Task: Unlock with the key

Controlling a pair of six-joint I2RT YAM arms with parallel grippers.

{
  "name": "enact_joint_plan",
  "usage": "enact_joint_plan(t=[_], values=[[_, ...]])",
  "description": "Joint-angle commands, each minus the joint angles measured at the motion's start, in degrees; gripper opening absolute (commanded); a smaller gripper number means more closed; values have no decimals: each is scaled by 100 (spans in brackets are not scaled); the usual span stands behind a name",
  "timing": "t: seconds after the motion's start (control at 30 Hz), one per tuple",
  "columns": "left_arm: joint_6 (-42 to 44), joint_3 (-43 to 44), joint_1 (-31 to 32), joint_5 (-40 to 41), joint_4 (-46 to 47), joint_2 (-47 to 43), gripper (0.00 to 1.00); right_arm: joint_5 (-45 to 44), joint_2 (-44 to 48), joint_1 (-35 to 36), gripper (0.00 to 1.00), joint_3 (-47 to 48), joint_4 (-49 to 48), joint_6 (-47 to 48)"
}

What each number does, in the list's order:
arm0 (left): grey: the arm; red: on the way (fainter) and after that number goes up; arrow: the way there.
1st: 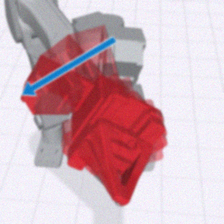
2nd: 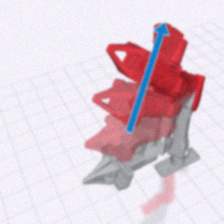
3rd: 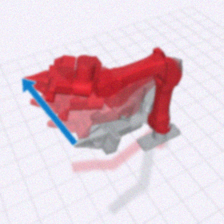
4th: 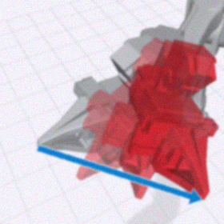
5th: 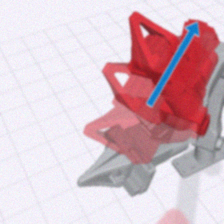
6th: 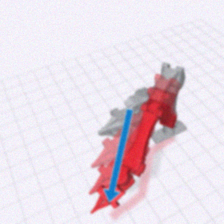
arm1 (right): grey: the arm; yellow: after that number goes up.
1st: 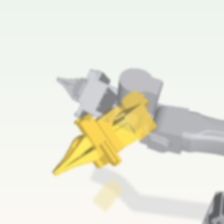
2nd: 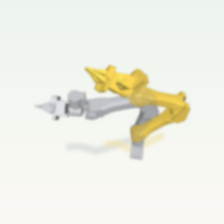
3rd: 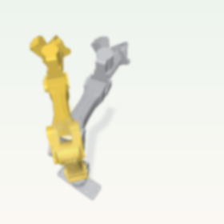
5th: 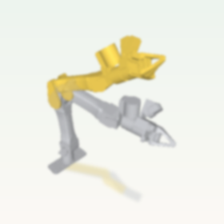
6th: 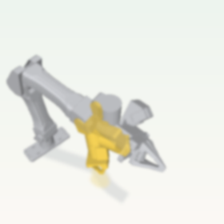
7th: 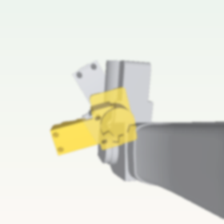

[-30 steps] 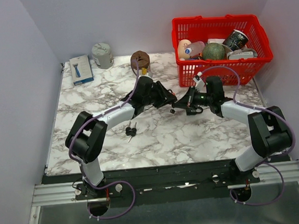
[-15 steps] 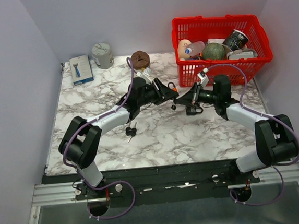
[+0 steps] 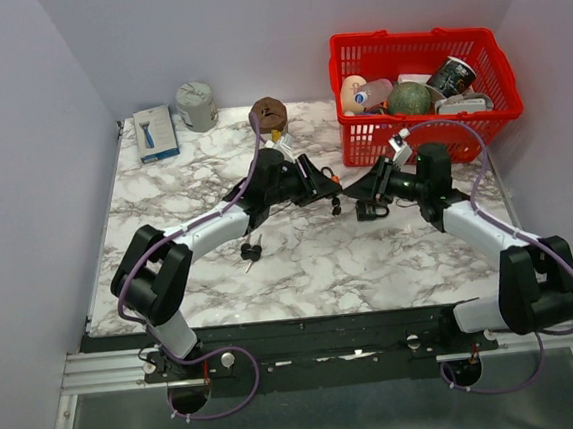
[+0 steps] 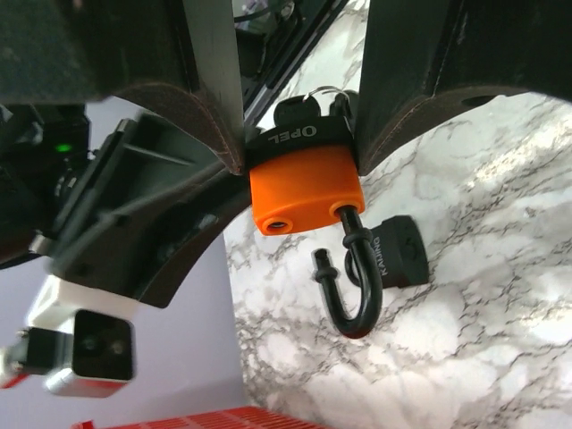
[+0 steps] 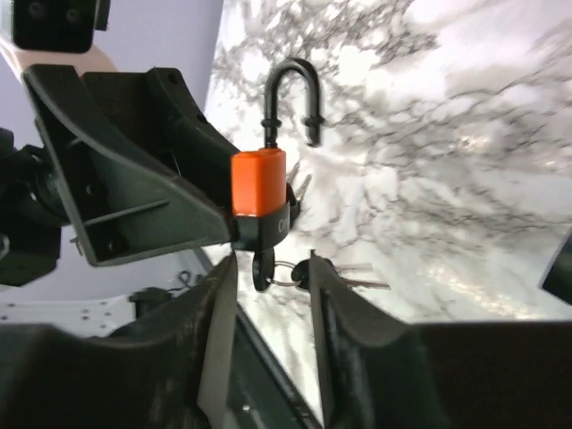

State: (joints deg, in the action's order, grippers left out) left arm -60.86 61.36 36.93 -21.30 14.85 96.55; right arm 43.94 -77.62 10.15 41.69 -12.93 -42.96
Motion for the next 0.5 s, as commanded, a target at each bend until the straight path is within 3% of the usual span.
enact_joint_plan(t=[0.0,0.2,0.47], values=[[408,148,-71,-163,-264,-189,0,-579,563,-84,58,-99,623,569],[1022,-230,-160,-629,-298,-540,0,-668,995,-84,65,23,1002,613],[1788,-327,-151,-674,-483,-893,0,-641,652,153,66,585,1258,596]])
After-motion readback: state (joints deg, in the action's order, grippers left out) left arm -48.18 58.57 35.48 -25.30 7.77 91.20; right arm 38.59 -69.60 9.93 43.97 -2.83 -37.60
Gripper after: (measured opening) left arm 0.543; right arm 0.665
